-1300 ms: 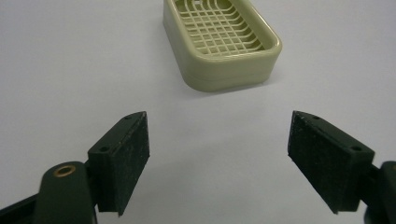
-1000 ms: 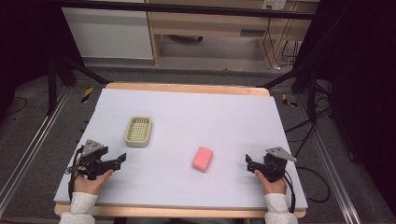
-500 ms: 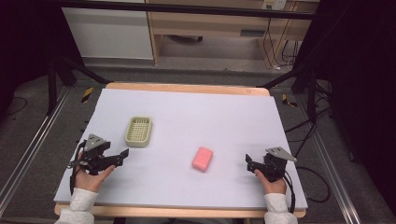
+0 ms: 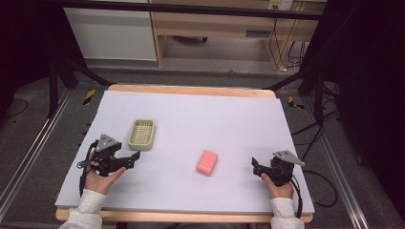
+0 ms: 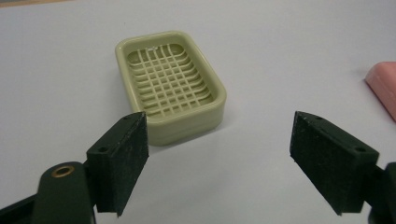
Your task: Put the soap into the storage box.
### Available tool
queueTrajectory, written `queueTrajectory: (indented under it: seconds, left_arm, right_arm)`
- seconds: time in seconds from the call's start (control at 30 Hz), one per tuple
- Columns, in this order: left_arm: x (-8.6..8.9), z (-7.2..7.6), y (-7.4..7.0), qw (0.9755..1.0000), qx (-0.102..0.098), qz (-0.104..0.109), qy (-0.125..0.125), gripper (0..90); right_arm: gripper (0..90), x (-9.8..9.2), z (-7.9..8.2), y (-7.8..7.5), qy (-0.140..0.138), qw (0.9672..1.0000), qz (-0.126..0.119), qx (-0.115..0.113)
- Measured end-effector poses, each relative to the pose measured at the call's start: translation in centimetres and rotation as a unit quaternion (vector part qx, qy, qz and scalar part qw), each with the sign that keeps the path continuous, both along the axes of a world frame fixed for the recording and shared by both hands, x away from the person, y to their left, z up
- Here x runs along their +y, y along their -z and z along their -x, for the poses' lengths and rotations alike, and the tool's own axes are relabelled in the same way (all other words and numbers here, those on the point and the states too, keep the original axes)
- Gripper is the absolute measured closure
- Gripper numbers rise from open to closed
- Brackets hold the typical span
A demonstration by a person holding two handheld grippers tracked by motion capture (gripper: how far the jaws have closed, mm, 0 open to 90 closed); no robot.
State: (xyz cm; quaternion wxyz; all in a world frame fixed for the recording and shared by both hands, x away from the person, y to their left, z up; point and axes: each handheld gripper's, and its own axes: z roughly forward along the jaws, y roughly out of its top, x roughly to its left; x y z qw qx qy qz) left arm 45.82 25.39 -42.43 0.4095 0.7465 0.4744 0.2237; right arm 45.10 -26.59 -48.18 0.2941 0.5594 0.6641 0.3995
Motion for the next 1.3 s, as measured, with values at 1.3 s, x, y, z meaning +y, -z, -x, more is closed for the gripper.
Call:
queueTrajectory:
  seconds: [1.3]
  left_arm:
    - [-5.3, -1.0, -2.6, 0.9980, -0.009, -0.022, 0.058, 19.0]
  right_arm:
    - [4.3, -0.1, -0.2, 0.2, -0.003, 0.9999, -0.009, 0.010]
